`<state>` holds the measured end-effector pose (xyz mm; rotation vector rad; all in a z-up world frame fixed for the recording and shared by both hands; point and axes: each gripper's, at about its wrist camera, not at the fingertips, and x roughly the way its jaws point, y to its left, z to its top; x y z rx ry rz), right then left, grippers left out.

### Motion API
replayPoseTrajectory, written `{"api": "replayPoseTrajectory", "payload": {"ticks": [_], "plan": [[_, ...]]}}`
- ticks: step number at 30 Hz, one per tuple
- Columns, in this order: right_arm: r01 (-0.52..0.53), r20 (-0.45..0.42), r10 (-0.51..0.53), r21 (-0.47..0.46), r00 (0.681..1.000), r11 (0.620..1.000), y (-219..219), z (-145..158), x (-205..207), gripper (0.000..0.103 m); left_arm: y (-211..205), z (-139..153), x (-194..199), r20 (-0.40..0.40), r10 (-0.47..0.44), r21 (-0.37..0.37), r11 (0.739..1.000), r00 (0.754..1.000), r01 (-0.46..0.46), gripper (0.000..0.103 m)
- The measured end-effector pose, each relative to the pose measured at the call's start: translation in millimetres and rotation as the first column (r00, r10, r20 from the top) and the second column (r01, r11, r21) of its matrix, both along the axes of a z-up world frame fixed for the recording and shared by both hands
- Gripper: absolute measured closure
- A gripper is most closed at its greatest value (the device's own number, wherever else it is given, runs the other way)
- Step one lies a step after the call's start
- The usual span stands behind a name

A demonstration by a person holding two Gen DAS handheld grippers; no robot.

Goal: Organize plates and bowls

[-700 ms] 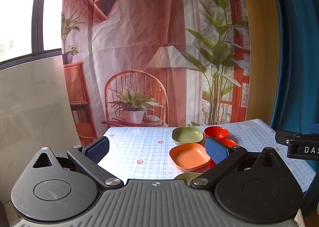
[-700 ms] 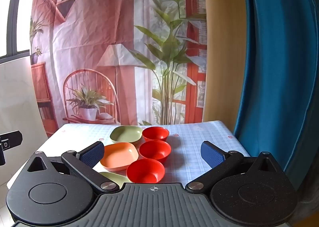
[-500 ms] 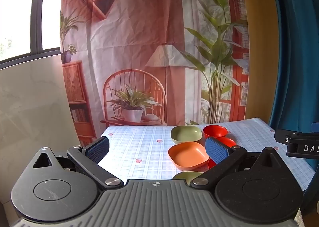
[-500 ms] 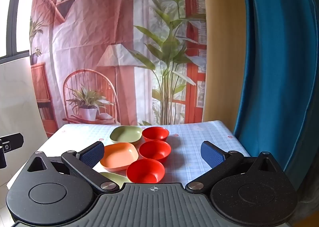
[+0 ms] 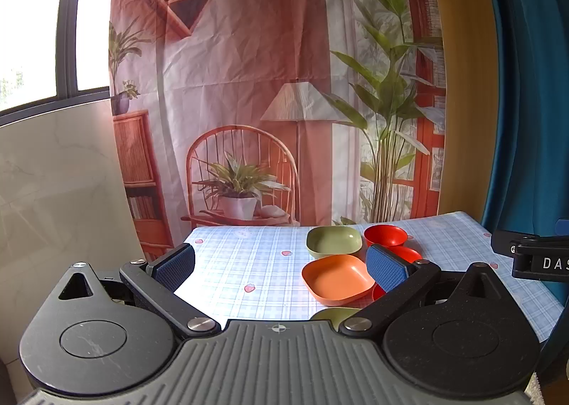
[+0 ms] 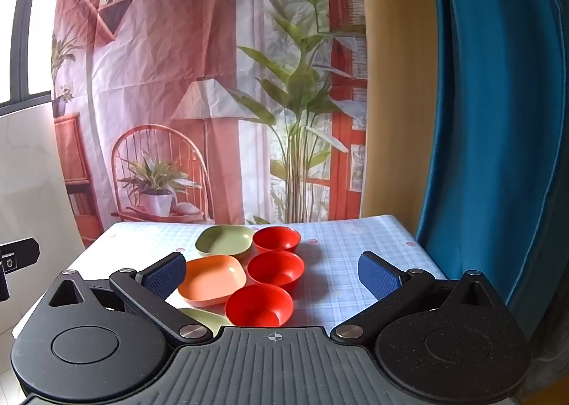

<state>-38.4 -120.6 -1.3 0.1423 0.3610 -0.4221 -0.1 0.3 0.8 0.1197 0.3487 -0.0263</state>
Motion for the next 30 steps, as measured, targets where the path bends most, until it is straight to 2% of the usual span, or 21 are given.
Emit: {"api": "replayPoseTrajectory", "payload": {"ticks": [30], "plan": [[0.001, 0.002, -0.001, 0.002, 1.000, 1.000, -2.6, -1.3, 0.5, 0.000, 0.7, 2.1, -0.1, 0.003, -0.001, -0.001, 1.000, 1.000, 0.001, 0.000]]}}
